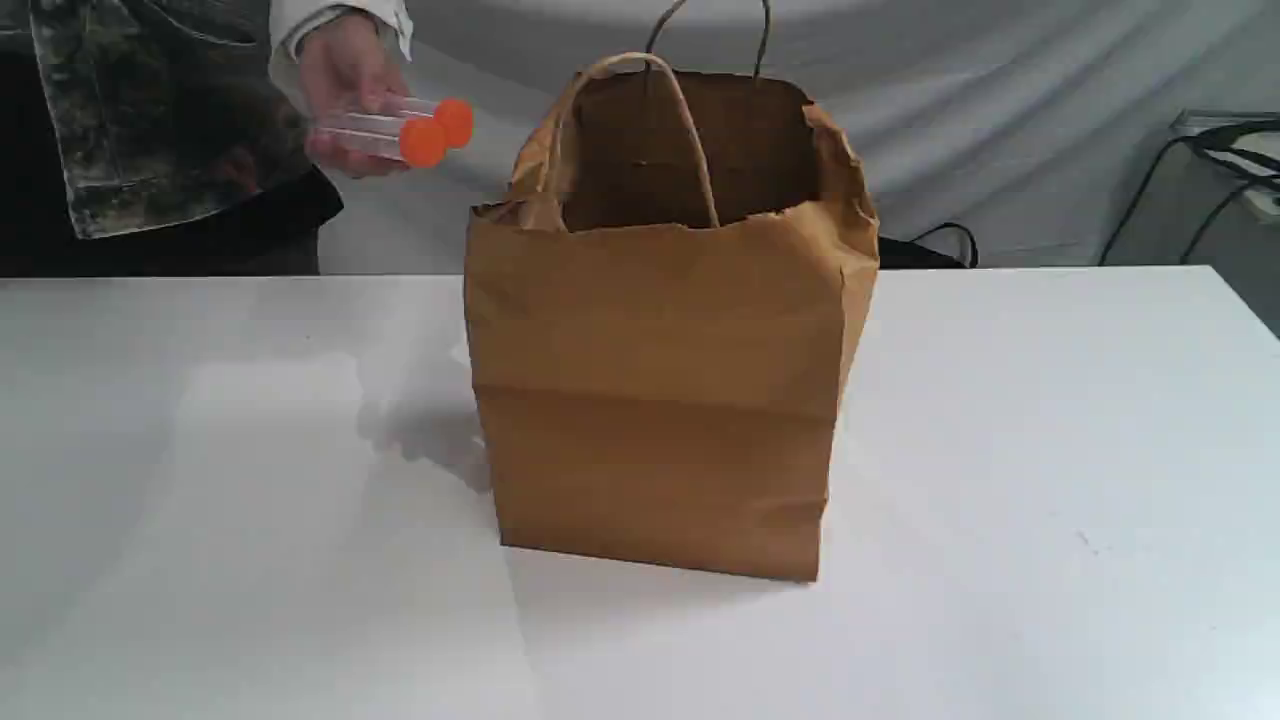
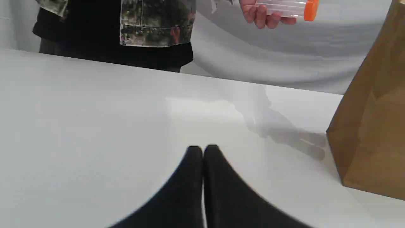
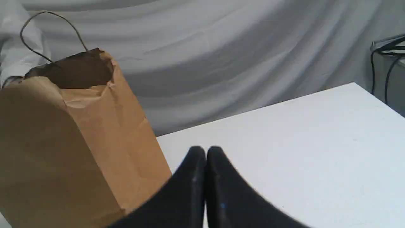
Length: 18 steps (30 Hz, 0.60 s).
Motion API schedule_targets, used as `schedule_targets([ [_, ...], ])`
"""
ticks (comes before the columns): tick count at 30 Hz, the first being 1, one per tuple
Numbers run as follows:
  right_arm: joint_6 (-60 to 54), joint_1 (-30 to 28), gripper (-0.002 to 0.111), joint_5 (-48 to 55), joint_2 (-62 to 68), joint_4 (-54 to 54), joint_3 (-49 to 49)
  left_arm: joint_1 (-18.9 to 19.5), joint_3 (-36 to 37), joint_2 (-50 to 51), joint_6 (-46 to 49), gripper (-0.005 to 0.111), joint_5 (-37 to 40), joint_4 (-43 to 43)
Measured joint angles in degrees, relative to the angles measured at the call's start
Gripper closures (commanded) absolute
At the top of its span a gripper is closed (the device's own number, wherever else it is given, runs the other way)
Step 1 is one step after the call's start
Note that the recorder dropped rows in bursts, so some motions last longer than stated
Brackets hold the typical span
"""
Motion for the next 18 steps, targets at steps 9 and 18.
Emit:
schedule_targets([
  [9, 0.1, 0.0, 0.108, 0.4, 0.0, 2.8, 0.0, 0.0, 0.0, 0.0, 3.8, 0.107, -0.7, 16.6],
  [18, 0.2, 0.0, 0.108, 1.1, 0.0, 3.7, 0.0, 0.0, 0.0, 0.0, -1.5, 0.107, -14.9, 14.7],
])
